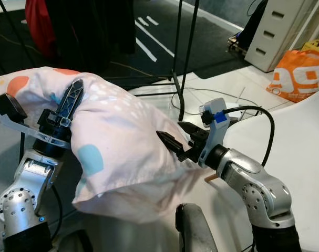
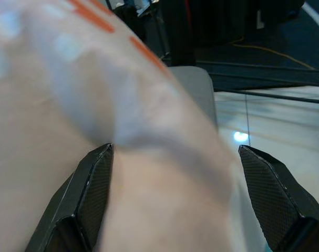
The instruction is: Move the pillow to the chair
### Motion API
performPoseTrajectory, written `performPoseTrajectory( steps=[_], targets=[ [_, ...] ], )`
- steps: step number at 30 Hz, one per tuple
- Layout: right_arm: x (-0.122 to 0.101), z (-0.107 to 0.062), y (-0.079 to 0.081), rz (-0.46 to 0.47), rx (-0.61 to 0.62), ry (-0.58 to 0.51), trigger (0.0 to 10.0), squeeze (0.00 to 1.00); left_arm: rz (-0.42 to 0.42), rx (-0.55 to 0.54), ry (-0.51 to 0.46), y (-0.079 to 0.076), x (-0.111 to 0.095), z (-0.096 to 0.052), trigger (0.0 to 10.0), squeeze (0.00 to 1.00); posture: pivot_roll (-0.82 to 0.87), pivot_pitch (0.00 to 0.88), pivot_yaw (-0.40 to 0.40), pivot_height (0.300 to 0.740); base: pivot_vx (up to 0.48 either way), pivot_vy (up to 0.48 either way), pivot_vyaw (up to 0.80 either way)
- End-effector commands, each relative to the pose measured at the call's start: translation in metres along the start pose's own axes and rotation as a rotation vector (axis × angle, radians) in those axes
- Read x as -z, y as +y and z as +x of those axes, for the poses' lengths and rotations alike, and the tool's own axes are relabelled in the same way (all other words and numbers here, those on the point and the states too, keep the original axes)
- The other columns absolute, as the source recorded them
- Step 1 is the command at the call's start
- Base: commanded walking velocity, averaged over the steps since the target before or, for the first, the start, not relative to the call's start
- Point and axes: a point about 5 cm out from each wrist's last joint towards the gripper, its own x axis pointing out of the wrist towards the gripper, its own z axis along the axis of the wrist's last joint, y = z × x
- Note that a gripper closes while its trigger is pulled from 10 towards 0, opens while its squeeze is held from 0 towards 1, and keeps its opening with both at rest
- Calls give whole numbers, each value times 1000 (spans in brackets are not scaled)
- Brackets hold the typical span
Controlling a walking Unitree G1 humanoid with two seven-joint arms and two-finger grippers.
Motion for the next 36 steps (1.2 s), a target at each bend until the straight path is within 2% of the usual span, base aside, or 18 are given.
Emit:
performPoseTrajectory(
  steps=[1, 7, 10, 13, 14, 16, 23, 27, 28, 29, 30, 36],
  targets=[
    [5, 3, -1, 13, -4, 12, 10000, 0, -6, 133, 28, -26, 0, 5, 0, 0, -265, 72, 25, 482, 0, 0, 0],
    [6, 4, -2, 14, -5, 8, 10000, 0, -57, 121, 92, -27, 12, -7, 0, 0, -266, 63, 24, 501, 0, 0, 0],
    [7, 5, -1, 16, -16, 3, 10000, 0, -104, 76, 132, -23, 28, -22, 0, 0, -265, 58, 21, 516, 0, 0, 0],
    [7, 6, -2, 16, -21, 0, 10000, 0, -138, 49, 152, -20, 39, -27, 0, 0, -266, 52, 18, 526, 0, 0, 0],
    [7, 6, -2, 16, -21, 0, 10000, 0, -138, 49, 152, -20, 39, -27, 0, 0, -266, 52, 18, 526, 0, 0, 0],
    [6, 7, -3, 15, -26, -6, 10000, 0, -176, 41, 181, -23, 54, -28, 0, 0, -269, 45, 19, 540, 0, 0, 0],
    [5, 6, -3, 15, -28, -12, 10000, 0, -185, 41, 142, -27, 55, -24, 0, 0, -268, 42, 19, 569, 0, 0, 0],
    [6, 6, -3, 18, -33, -15, 10000, 0, -161, 53, 124, -30, 53, -19, 0, 0, -268, 44, 21, 584, 0, 0, 0],
    [6, 6, -2, 19, -34, -15, 10000, 0, -153, 47, 114, -29, 52, -17, 1333, 0, -268, 45, 21, 589, 0, 0, 0],
    [6, 6, -2, 19, -34, -15, 10000, 0, -153, 47, 114, -29, 52, -17, 1333, 0, -268, 45, 21, 589, 0, 0, 0],
    [6, 6, -2, 20, -36, -16, 10000, 0, -148, 47, 108, -30, 51, -15, 10000, 0, -268, 45, 20, 594, 0, 0, 0],
    [6, 6, -1, 21, -41, -19, 10000, 0, -139, 54, 93, -31, 50, -12, 10000, 0, -270, 49, 20, 613, 0, 0, 0]
  ],
)
